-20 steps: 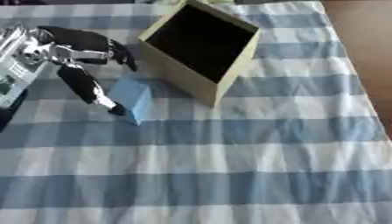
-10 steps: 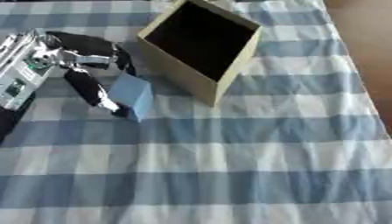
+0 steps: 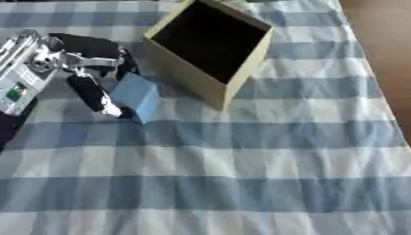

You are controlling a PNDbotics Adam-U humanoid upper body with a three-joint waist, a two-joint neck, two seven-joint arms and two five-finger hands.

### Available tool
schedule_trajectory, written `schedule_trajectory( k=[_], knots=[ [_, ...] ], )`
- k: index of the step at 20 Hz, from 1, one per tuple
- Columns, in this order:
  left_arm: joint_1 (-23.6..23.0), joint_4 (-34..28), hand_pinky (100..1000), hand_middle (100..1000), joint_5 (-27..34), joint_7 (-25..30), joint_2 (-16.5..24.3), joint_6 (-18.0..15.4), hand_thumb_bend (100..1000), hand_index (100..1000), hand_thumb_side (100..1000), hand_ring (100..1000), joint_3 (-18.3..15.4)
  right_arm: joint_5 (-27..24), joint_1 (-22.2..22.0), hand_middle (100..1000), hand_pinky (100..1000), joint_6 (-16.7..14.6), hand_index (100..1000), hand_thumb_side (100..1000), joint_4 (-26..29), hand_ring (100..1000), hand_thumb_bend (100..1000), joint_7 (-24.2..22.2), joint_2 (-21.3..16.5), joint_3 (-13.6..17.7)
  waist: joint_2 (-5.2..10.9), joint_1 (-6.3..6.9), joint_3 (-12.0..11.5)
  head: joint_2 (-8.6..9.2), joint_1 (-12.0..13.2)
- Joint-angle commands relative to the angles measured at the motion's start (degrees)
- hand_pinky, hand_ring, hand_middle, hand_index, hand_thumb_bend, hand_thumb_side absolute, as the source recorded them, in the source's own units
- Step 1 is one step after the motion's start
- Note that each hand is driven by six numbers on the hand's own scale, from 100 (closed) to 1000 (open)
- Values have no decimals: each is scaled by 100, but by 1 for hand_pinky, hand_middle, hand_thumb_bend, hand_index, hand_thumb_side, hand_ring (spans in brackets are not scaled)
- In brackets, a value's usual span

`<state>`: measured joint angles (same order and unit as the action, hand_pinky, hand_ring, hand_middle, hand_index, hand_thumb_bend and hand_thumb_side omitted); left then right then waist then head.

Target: Pick up objects on the table and place them in the box.

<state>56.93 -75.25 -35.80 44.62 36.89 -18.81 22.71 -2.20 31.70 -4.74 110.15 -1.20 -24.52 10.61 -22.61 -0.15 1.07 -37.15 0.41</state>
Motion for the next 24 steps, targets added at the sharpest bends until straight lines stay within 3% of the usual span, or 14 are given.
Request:
schedule_trajectory(
  k=[1,8,11,16,24],
  knots=[
    [108,-321,444,558,212,208,242,-50,159,613,361,611,-122,-13,27,615,729,14,825,897,42,687,100,30,-111,63,162,3,-15,37,-2],
    [284,-966,425,557,763,272,464,326,100,607,320,595,-495,1,3,615,729,18,825,895,47,687,100,40,-137,75,192,28,-70,19,-67],
    [473,-1102,398,549,978,219,455,512,100,597,259,570,-649,10,9,615,729,11,825,894,48,688,100,49,-145,77,195,29,-69,30,-78],
    [882,-991,384,551,1026,40,317,751,100,598,205,557,-787,17,36,615,730,2,825,891,64,688,100,39,-145,61,200,62,-5,75,-45],
    [1280,-511,356,550,1036,-652,-91,1169,100,590,241,539,-916,16,128,617,731,-26,825,888,105,691,100,-44,-145,-30,226,205,275,135,204]
  ],
)
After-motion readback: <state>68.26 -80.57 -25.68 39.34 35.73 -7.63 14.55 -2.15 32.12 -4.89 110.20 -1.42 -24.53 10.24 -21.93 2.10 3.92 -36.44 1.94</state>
